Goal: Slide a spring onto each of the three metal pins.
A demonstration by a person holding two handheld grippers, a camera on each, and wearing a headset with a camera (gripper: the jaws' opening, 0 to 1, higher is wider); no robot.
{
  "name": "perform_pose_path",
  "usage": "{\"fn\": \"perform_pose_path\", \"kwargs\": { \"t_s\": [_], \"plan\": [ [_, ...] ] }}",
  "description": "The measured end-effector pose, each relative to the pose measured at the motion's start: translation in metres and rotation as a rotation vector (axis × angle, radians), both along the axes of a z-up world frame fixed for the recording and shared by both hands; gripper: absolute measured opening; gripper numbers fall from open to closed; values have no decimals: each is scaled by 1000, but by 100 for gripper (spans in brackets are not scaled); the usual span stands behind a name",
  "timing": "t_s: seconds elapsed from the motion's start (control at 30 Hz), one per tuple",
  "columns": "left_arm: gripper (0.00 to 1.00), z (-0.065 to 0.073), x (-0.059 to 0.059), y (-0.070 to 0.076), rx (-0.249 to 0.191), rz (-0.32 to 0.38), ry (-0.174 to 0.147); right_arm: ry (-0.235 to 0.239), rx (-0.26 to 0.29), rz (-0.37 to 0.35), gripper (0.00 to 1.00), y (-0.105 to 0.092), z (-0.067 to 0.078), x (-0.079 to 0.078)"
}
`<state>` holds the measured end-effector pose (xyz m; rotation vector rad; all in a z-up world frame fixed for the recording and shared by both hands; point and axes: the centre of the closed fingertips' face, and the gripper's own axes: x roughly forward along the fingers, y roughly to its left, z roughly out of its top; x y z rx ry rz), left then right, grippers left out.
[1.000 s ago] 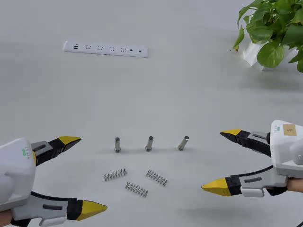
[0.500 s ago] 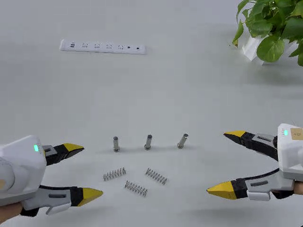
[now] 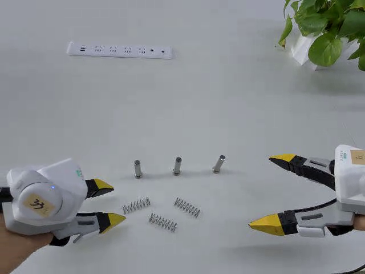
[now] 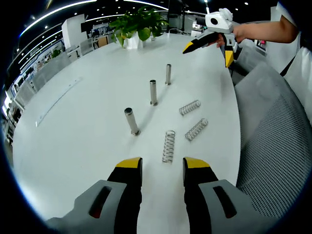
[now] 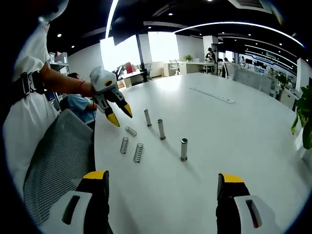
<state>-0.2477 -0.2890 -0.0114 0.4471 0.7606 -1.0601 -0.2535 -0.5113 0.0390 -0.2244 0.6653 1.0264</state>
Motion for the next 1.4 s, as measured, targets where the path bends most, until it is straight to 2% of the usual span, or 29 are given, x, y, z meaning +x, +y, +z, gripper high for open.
{"fn": "perform_pose_path", "kwargs": {
  "t_s": [0.17,0.4,0.57,0.83,1.4],
  "plan": [
    [23,-10,-1,-5,33,-9,22,4,3,-4,91,0,0,-2],
    [16,-16,0,-9,74,-40,17,6,5,-9,90,-1,-1,-2],
    [15,-22,-2,-11,104,-63,28,8,0,-7,90,-2,-2,-3],
    [10,-25,-1,-9,133,-86,15,14,-2,-9,89,-4,-4,-4],
    [7,-25,-2,-10,148,-100,14,12,4,-8,88,0,-3,-3]
  ]
}}
